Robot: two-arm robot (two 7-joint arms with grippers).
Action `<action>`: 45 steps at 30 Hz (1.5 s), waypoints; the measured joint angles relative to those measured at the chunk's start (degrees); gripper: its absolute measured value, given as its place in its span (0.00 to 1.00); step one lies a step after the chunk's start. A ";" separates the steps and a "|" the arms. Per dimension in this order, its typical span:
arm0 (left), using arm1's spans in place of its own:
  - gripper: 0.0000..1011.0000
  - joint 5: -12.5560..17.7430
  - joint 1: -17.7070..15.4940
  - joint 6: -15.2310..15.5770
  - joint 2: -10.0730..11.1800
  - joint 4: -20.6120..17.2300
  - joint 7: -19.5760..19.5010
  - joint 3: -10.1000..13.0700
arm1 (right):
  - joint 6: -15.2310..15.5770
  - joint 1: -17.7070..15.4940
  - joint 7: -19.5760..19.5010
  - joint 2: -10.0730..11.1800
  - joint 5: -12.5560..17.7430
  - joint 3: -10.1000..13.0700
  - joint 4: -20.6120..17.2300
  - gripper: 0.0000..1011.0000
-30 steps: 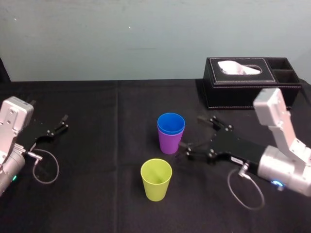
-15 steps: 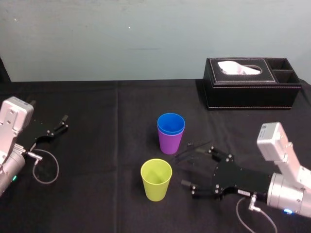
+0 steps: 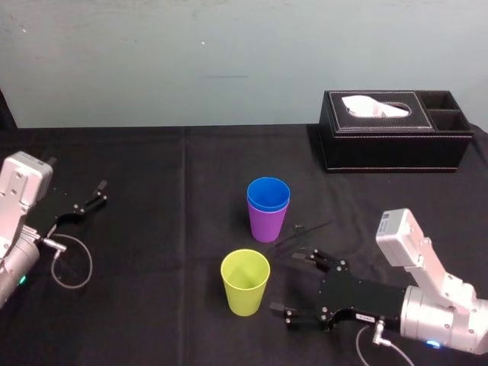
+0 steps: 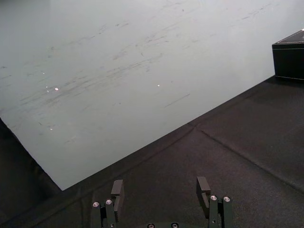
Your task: Stack the three plastic cups sequentially using one hand.
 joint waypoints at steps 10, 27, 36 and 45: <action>0.99 0.00 0.00 0.00 0.00 0.00 0.00 0.00 | 1.18 1.98 0.23 -0.88 0.60 -2.28 1.76 0.99; 0.99 0.00 0.00 0.00 0.00 0.00 0.00 0.00 | 2.52 4.37 -0.13 -2.49 1.38 -4.39 4.49 0.99; 0.99 0.00 0.00 0.00 0.00 0.00 0.00 0.00 | 2.82 5.20 -0.09 -3.00 1.74 -5.29 5.39 0.99; 0.99 0.00 0.00 0.00 0.00 0.00 0.00 0.00 | 3.09 5.83 -0.09 -3.40 2.13 -5.75 5.67 0.99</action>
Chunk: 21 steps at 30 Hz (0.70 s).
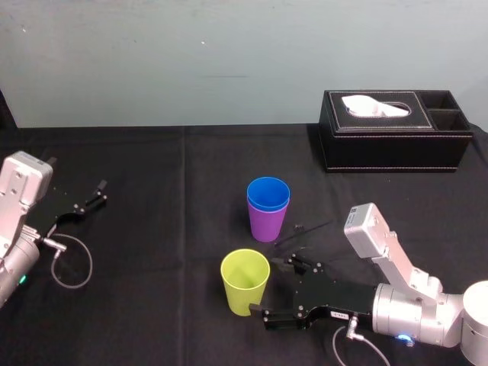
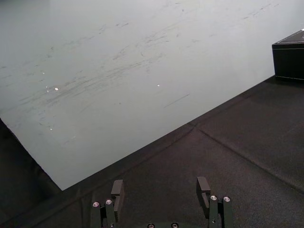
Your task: Stack the three plastic cups sequentially using one hand.
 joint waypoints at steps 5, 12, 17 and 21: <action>0.99 0.00 0.00 0.00 0.00 0.00 0.00 0.00 | 0.30 0.71 -0.01 -0.55 0.14 -0.36 0.39 0.99; 0.99 0.00 0.00 0.00 0.00 0.00 0.00 0.00 | 0.83 2.20 -0.25 -1.76 0.06 -1.11 1.54 0.99; 0.99 0.00 0.00 0.00 0.00 0.00 0.00 0.00 | 1.16 3.14 -0.61 -2.68 -0.27 -1.71 2.48 0.99; 0.99 0.00 0.00 0.00 0.00 0.00 0.00 0.00 | 1.35 3.62 -0.89 -3.26 -0.56 -2.13 2.92 0.99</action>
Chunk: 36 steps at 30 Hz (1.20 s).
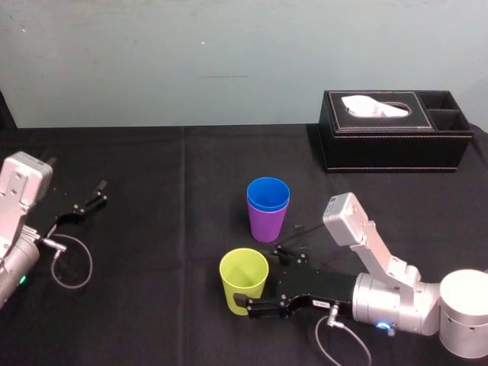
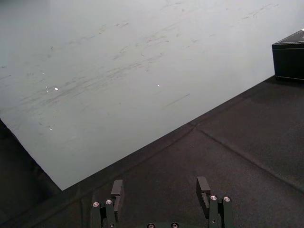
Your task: Stack the three plastic cups sequentially using one hand.
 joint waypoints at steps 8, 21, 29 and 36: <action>0.99 0.00 0.00 0.00 0.00 0.00 0.00 0.00 | 0.17 0.37 -0.47 -0.93 -0.52 -0.66 0.45 0.99; 0.99 0.00 0.00 0.00 0.00 0.00 0.00 0.00 | -0.01 0.41 -0.48 -1.07 -0.60 -0.74 0.47 0.96; 0.99 0.00 0.00 0.00 0.00 0.00 0.00 0.00 | -0.02 0.37 -0.46 -1.03 -0.59 -0.69 0.45 0.77; 0.99 0.00 0.00 0.00 0.00 0.00 0.00 0.00 | -0.02 0.35 -0.45 -1.00 -0.58 -0.65 0.43 0.73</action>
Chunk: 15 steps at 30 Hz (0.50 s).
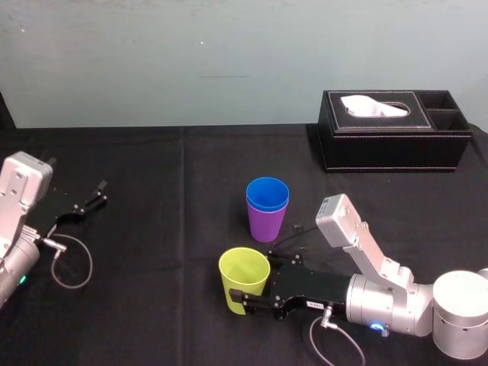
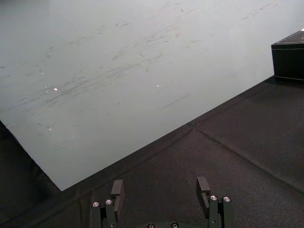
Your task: Stack the three plastic cups sequentially using one hand.
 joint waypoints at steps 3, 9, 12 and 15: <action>0.99 0.00 0.00 0.00 0.00 0.00 0.00 0.00 | 0.00 0.00 0.00 0.01 0.01 0.01 -0.02 0.73; 0.99 0.00 0.00 0.00 0.00 0.00 0.00 0.00 | 0.02 -0.19 -0.18 0.15 -0.03 0.11 -0.39 0.73; 0.99 0.00 0.00 0.00 0.00 0.00 0.00 0.00 | 0.52 -1.25 -2.10 0.76 -0.46 0.91 -2.49 0.73; 0.99 0.00 0.00 0.00 0.00 0.00 0.00 0.00 | 1.59 -2.47 -3.99 1.36 -0.60 2.00 -4.85 0.73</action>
